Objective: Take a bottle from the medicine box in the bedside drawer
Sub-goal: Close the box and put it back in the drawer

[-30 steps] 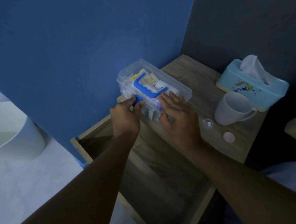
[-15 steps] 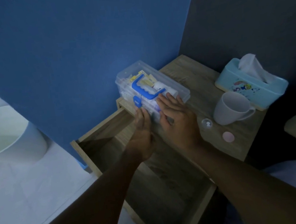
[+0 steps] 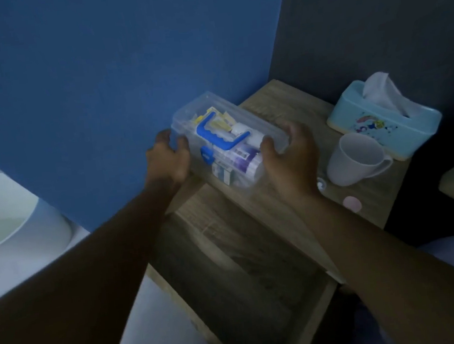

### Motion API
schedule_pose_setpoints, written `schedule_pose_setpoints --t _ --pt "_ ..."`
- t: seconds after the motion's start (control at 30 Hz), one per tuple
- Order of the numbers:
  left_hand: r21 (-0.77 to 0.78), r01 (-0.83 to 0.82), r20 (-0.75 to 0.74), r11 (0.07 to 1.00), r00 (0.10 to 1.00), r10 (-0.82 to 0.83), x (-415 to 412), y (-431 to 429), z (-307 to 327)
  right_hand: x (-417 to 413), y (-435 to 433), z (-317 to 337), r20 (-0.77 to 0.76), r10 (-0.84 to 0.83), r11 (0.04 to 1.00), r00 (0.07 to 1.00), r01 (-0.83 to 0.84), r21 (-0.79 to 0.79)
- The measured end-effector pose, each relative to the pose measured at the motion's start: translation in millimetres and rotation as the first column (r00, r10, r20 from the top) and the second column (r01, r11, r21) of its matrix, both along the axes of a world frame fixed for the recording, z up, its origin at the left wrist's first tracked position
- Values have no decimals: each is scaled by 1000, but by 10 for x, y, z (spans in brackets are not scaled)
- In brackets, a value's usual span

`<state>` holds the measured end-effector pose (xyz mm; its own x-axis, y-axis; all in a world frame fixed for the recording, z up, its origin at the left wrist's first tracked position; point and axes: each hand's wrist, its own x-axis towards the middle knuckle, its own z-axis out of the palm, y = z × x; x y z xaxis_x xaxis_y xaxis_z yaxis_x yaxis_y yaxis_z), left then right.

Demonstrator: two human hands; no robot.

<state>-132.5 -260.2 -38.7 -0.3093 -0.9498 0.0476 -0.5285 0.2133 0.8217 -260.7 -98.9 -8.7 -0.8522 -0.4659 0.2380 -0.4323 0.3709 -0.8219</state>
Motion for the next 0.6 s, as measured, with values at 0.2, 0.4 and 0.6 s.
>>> schedule_pose_setpoints --t 0.2,0.4,0.6 --pt "205 20 -7 979 1000 -19 -357 -281 52 -351 -76 -73 263 -136 968 955 71 243" --pt "229 0 -14 973 1000 3 -208 -220 77 -321 -32 5 425 -127 990 896 90 107" --pt "298 5 -62 954 998 15 290 18 273 53 233 179 512 -104 992 853 126 -8"
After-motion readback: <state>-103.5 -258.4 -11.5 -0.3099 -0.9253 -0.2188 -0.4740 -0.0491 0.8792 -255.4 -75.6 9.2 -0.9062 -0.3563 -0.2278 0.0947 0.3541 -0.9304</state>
